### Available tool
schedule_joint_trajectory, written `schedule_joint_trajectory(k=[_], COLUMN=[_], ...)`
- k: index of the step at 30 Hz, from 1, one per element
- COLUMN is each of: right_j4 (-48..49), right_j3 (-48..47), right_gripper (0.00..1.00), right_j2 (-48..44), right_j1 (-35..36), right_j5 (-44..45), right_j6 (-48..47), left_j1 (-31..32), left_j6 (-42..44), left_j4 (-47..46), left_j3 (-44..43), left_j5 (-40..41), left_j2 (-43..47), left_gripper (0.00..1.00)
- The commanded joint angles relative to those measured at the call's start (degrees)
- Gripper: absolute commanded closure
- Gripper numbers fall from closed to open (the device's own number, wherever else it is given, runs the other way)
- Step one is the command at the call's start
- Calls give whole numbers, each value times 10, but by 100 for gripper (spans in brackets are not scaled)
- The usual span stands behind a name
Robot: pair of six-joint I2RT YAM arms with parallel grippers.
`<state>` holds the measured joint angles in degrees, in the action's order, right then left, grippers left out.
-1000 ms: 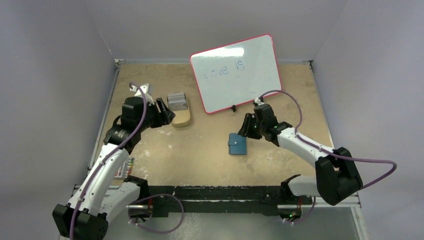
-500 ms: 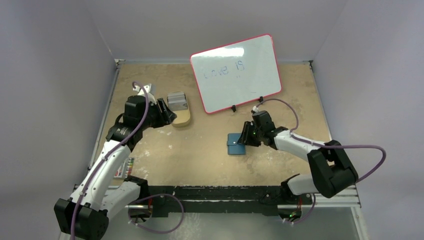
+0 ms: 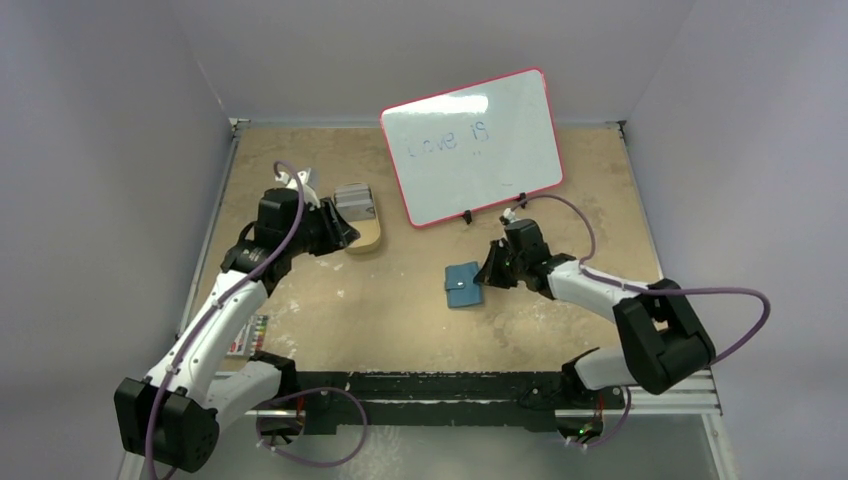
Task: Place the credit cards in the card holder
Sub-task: Pick up the card holder from the center of the board, then open the card holder at the center of the board.
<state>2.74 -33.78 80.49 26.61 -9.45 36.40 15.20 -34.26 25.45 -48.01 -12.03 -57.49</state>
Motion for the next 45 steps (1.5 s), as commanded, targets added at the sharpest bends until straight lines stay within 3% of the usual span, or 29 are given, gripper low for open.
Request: schedule_joint_trajectory(k=[1, 5, 12, 25, 41, 45], right_j4=[9, 43, 72, 71, 126, 131], right_j3=[-31, -47, -100, -163, -154, -151], right_gripper=[100, 100, 100, 100, 100, 100], right_j2=[-59, -103, -101, -45, -45, -45], right_j1=[3, 18, 57, 90, 115, 119], right_j5=[-67, -101, -65, -32, -68, -72], right_j6=[22, 78, 149, 144, 140, 138], left_j1=[11, 21, 83, 193, 231, 238], left_j6=[-60, -130, -126, -70, -31, -27], left_j4=[-73, -156, -175, -169, -164, -163], left_j3=[7, 33, 25, -27, -55, -57], left_j5=[-62, -105, -90, -7, 95, 113], left_j2=[3, 1, -54, -142, -206, -214], left_gripper=[63, 64, 65, 57, 55, 59])
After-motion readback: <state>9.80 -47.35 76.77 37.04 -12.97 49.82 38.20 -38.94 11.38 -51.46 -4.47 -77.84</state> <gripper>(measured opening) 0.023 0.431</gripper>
